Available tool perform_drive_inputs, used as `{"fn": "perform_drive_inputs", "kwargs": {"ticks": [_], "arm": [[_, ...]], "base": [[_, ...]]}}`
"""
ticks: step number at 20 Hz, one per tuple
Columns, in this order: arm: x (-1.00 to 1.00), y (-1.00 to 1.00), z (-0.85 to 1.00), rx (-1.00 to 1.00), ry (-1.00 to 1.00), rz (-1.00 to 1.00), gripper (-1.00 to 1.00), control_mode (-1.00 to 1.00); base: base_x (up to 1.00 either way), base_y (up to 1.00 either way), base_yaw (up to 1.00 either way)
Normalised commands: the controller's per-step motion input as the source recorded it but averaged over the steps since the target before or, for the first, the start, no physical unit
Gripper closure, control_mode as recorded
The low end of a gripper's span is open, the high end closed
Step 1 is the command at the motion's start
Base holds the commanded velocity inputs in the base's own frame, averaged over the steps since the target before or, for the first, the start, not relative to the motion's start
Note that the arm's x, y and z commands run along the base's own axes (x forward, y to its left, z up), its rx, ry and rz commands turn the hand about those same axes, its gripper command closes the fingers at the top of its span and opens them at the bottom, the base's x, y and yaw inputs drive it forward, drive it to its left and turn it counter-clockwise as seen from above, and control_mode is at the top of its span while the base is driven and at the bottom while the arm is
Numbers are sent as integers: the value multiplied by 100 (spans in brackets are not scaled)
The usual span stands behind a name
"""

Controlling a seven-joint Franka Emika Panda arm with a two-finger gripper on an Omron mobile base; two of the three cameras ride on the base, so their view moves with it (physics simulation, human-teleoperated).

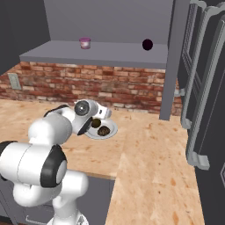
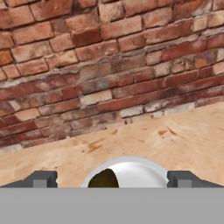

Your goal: Pick the avocado and bread from the counter and place them on the plate. Then pick the jam from the cabinet and place it next to the plate. Lastly close the cabinet door.

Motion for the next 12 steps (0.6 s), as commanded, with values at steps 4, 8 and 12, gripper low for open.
{"fn": "perform_drive_inputs", "kwargs": {"ticks": [4, 8, 12], "arm": [[-4, 16, 33, 0, 20, 0, -100, -100], [-7, 13, 36, 0, 20, 0, -100, -100], [-10, 3, 34, 0, 23, 0, -100, -100]], "base": [[0, 0, 0], [0, 0, 0], [0, 0, 0]]}}
